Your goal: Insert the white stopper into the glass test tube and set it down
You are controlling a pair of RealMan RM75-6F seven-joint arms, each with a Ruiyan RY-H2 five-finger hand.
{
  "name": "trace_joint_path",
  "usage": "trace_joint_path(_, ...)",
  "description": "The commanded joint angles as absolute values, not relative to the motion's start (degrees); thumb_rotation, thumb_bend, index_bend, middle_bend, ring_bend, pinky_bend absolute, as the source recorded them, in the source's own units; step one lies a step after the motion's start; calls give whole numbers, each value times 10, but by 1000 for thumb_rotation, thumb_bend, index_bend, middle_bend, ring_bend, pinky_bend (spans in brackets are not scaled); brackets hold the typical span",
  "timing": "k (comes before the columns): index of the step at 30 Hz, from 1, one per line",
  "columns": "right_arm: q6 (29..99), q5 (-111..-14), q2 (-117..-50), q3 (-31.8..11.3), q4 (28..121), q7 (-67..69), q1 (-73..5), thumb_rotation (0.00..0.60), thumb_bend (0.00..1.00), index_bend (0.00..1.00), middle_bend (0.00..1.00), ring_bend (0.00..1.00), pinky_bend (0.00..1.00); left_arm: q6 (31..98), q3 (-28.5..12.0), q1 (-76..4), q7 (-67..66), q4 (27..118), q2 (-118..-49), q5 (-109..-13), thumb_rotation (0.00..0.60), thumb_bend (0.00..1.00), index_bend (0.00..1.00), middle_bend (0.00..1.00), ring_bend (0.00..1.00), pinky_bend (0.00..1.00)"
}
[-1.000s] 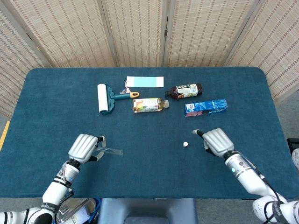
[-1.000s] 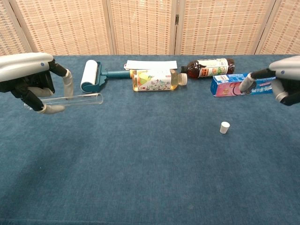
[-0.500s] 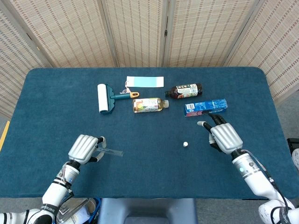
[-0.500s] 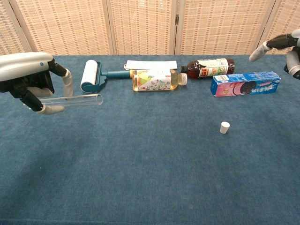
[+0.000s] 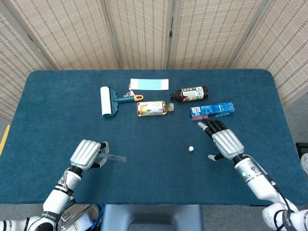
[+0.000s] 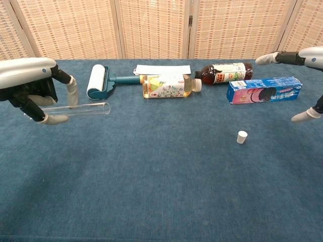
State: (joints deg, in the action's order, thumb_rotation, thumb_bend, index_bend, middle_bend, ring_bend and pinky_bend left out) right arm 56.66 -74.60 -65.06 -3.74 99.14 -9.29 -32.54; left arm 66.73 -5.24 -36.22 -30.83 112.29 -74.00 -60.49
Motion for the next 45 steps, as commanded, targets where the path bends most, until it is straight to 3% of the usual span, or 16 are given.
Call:
trace_joint_path(1, 570, -749, -652, -39, 991, -101, -327, 600, 0, 0, 0, 0, 0, 667, -52, -363, -310, 1124, -741, -605, 600, 353, 633, 1000, 1000, 1000)
trace_joint_path(4, 575, -757, -664, -41, 981, -102, -327, 600, 10, 16, 0, 0, 0, 667, -53, -363, -312, 1125, -741, -603, 600, 352, 634, 1000, 1000, 1000)
trace_joint_path(9, 559, -766, -684, -40, 957, -96, -336, 600, 155, 255, 0, 0, 0, 665, -51, -363, -313, 1126, -741, -601, 600, 353, 635, 1000, 1000, 1000)
trace_joint_path(13, 540, -766, -699, -40, 936, -94, -347, 600, 209, 367, 2, 0, 0, 664, -50, -362, -311, 1126, -739, -599, 600, 353, 638, 1000, 1000, 1000)
trace_joint_path(45, 457, -744, -822, -36, 786, -93, -394, 600, 263, 393, 11, 0, 0, 648, -45, -360, -287, 1110, -741, -600, 600, 356, 648, 1000, 1000, 1000)
